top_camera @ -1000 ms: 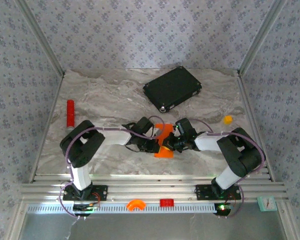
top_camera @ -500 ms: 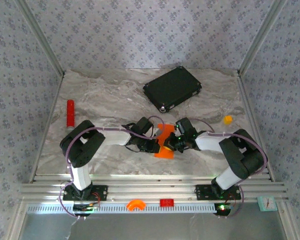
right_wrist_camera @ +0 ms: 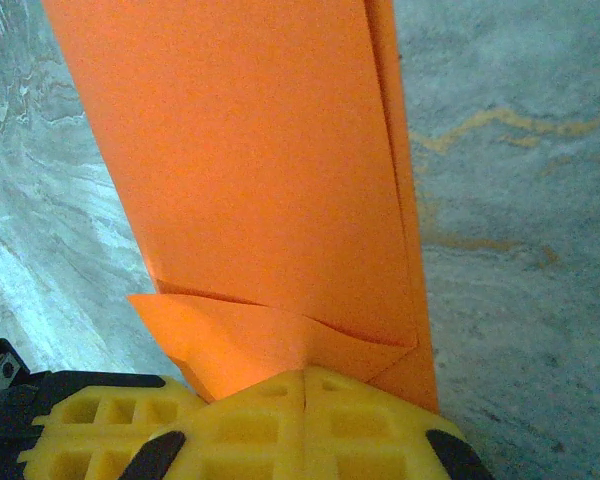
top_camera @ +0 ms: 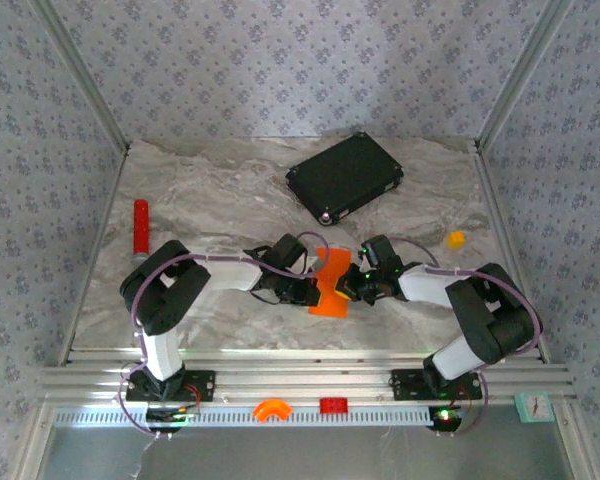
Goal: Fold a paper plane with a square sheet of paper (pick it up from the middle)
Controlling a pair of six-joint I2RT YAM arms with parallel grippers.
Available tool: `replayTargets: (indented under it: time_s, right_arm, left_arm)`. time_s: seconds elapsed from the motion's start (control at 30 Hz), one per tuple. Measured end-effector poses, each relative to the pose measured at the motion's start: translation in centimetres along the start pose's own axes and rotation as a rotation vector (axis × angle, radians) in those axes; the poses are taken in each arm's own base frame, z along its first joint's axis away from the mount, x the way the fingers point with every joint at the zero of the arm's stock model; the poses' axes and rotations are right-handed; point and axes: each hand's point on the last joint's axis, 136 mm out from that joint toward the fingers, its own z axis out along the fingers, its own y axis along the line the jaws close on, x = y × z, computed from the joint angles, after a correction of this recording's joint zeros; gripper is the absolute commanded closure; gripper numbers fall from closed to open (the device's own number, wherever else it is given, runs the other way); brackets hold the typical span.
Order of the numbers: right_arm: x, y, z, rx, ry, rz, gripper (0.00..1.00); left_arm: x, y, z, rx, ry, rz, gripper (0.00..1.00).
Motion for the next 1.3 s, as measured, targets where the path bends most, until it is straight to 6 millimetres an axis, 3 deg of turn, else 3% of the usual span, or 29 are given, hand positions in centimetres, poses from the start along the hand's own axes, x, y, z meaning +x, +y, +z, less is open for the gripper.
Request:
replayTargets:
  time_s: [0.3,0.53,0.73,0.9,1.13,1.3]
  right_arm:
    - [0.2,-0.2,-0.7,0.024,-0.007,-0.012,0.94]
    - [0.4,0.8,-0.8,0.006,-0.009,-0.037,0.93]
    - [0.8,2.2,-0.3,-0.026,-0.001,-0.079,0.93]
    - [1.2,1.6,1.3,-0.008,0.039,-0.075,0.94]
    - [0.6,1.3,1.1,-0.08,0.039,-0.06,0.94]
    - [-1.1,0.6,0.3,-0.099,0.009,-0.018,0.94]
  left_arm:
    - [0.0,0.0,0.0,-0.004,0.0,-0.002,1.0]
    - [0.0,0.0,0.0,-0.004,0.0,-0.002,1.0]
    - [0.0,0.0,0.0,-0.004,0.0,-0.002,1.0]
    - [0.0,0.0,0.0,-0.004,0.001,-0.002,1.0]
    - [-0.1,0.0,0.0,-0.004,-0.002,0.008,1.0]
    - [-0.1,0.1,0.0,-0.005,-0.004,0.019,1.0]
